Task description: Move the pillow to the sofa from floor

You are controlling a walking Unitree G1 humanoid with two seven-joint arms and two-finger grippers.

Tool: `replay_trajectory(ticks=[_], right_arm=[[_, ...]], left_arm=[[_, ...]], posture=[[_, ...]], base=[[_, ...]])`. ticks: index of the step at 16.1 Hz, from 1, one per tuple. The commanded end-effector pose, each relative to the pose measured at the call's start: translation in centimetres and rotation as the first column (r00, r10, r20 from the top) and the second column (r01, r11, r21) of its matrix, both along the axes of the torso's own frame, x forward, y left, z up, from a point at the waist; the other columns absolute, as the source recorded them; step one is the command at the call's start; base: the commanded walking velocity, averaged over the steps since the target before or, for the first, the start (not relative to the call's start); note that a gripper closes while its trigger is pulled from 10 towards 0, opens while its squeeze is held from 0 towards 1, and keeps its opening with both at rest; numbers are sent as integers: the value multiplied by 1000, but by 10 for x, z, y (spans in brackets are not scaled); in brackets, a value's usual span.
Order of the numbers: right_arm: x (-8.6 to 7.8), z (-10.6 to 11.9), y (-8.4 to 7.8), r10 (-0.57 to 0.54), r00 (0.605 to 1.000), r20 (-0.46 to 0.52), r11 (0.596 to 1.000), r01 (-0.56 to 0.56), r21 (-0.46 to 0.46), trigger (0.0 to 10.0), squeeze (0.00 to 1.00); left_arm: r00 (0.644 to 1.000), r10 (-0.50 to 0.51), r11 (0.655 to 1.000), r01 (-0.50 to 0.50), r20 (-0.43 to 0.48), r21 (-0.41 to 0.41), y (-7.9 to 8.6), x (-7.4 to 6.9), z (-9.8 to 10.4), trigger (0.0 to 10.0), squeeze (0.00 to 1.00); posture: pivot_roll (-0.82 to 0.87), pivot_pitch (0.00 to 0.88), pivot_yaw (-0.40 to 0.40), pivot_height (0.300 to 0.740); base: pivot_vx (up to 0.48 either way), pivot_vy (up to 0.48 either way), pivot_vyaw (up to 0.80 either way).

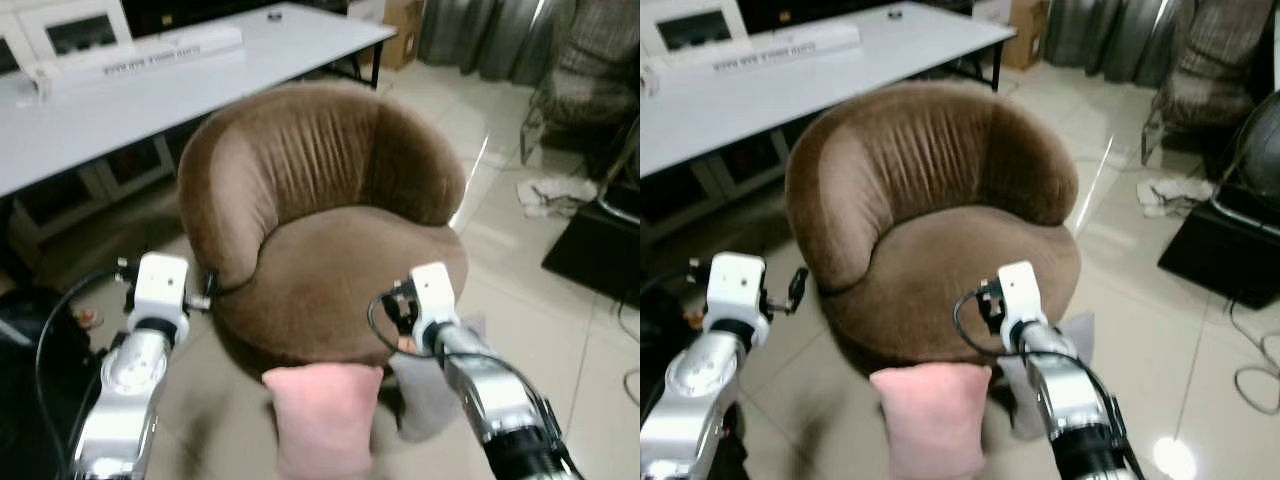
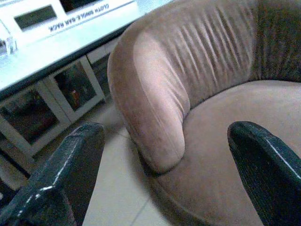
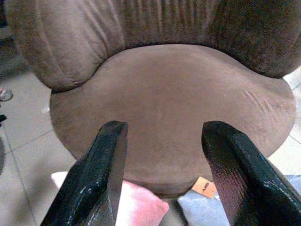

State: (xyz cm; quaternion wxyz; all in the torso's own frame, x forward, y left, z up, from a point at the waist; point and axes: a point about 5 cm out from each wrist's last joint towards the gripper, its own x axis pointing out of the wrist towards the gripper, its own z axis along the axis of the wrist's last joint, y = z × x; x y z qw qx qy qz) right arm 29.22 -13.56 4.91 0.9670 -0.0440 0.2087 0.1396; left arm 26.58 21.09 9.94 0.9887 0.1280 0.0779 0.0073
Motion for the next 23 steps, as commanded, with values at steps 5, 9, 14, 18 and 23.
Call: replay_trajectory(ticks=[5, 9, 14, 18, 23], right_arm=[[2, 3, -10, -43, 999, 10, 999, 43, -3, 10000, 0], [2, 2, -13, -55, 998, 7, 998, 55, -6, 10000, 0], [1, 1, -14, -65, 998, 5, 998, 66, -6, 10000, 0], [1, 1, -14, -66, 998, 6, 998, 66, -6, 10000, 0], [0, 0, -15, -66, 998, 9, 998, 66, -10, 10000, 0]], left_arm=[[1000, -20, 1000, 21, -16, 12, -5, 2, -2, 10000, 0], [999, -29, 999, 30, -24, 20, -7, 3, -3, 10000, 0], [999, -42, 998, 43, -34, 37, -8, 2, -5, 10000, 0], [999, -34, 999, 35, -34, 35, -7, 2, -6, 10000, 0], [999, -36, 999, 37, -34, 36, -8, 2, -6, 10000, 0]], posture=[[100, 0, 19, 740], [98, 0, 20, 740], [98, 0, 20, 731], [96, 0, 21, 696], [92, 0, 22, 662]], base=[[0, 0, 0], [0, 0, 0], [0, 0, 0], [0, 0, 0], [0, 0, 0]])
